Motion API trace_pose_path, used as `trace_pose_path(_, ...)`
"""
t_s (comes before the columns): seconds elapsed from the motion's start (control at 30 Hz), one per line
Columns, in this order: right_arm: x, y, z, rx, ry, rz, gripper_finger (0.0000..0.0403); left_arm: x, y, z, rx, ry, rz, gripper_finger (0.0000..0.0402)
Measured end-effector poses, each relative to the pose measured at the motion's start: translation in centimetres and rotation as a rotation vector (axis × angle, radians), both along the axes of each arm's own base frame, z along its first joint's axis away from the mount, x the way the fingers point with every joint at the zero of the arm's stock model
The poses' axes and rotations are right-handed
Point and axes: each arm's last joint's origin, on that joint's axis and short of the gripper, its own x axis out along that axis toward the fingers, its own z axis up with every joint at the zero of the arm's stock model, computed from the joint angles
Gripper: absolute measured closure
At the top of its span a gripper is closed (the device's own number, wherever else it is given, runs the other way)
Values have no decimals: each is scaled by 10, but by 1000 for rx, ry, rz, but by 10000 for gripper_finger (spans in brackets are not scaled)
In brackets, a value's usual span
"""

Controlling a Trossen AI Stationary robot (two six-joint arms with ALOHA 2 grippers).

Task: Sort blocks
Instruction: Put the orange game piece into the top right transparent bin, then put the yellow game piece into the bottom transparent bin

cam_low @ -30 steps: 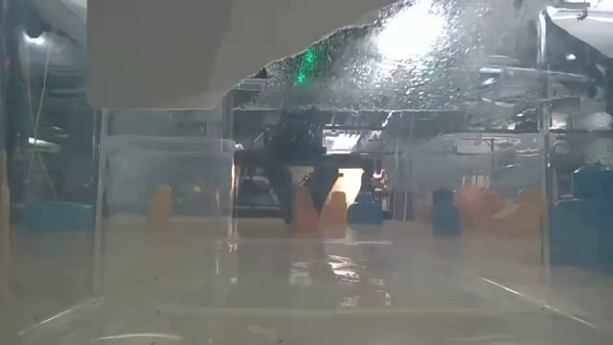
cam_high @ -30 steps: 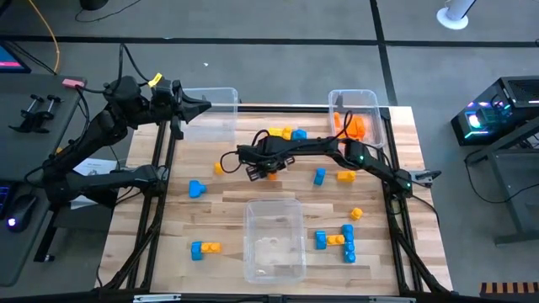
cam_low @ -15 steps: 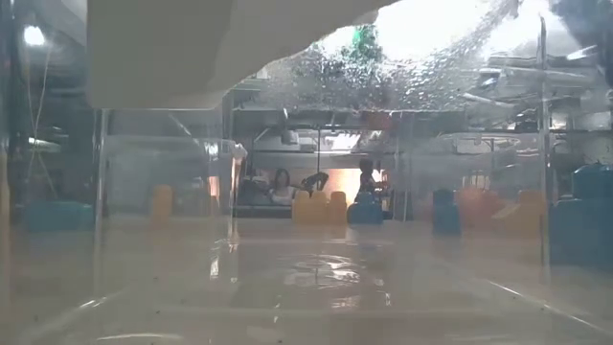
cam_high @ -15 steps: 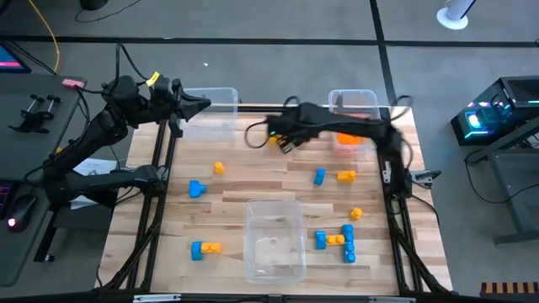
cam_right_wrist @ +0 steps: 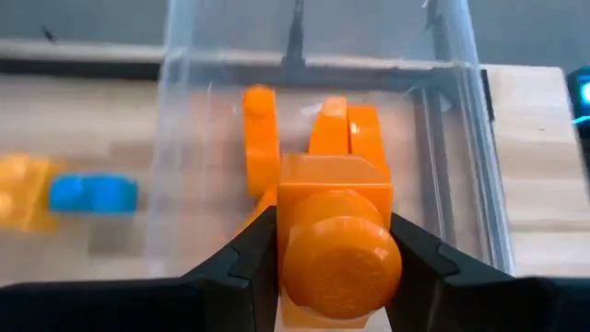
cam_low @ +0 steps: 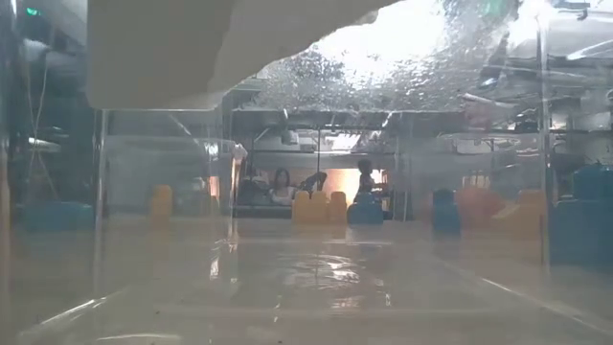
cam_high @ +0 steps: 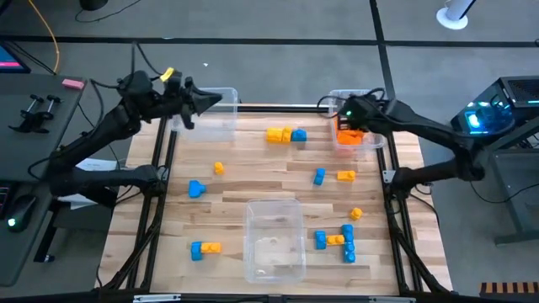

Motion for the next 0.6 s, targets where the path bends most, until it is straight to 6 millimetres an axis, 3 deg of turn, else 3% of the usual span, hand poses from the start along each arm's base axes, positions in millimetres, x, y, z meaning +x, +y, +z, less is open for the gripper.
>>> trace_pose_path(0.17, -15, -12, -17, -10, -6, -29, 269, 36, 6, -10, -94, -24, -68, 402)
trace_pose_path(0.3, -19, -18, -20, 2, 28, 19, 178, 64, 1, -20, -143, -21, -144, 401)
trace_pose_path(0.43, -17, -23, -5, -13, 30, 138, 88, 81, -7, -23, -141, -51, -205, 401)
trace_pose_path(0.6, -13, -23, 26, -48, -33, 279, 52, 86, -13, -17, -119, -130, -239, 402)
